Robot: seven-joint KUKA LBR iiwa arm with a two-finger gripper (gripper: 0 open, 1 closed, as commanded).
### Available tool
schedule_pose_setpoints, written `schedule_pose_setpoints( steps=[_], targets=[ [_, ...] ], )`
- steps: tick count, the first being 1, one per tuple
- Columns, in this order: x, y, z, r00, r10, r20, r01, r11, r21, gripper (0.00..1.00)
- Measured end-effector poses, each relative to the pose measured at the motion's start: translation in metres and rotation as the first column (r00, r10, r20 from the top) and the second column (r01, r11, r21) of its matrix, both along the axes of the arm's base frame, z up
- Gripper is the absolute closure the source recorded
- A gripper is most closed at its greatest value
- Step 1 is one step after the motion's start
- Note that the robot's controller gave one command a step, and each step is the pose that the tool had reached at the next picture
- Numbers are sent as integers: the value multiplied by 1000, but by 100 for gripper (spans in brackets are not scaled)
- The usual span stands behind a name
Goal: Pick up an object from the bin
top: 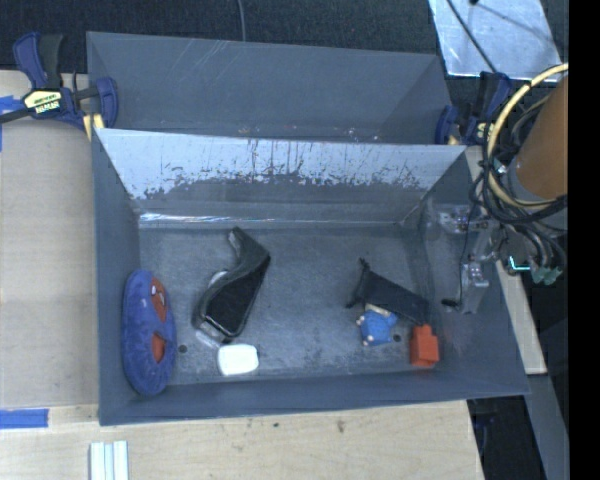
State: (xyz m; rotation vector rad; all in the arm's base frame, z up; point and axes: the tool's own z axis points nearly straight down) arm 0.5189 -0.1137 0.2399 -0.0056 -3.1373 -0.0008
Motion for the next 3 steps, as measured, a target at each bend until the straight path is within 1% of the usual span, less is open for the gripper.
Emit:
schedule_pose_setpoints(
  steps=[1, 2, 3],
  targets=[
    [-32, 35, -165, 986, 166, 1, -166, 986, 1, 0],
    [-30, 34, -161, 986, 167, 7, -167, 986, -2, 100],
    [-20, 34, 34, 982, 186, 17, -186, 983, -5, 100]
  ],
)
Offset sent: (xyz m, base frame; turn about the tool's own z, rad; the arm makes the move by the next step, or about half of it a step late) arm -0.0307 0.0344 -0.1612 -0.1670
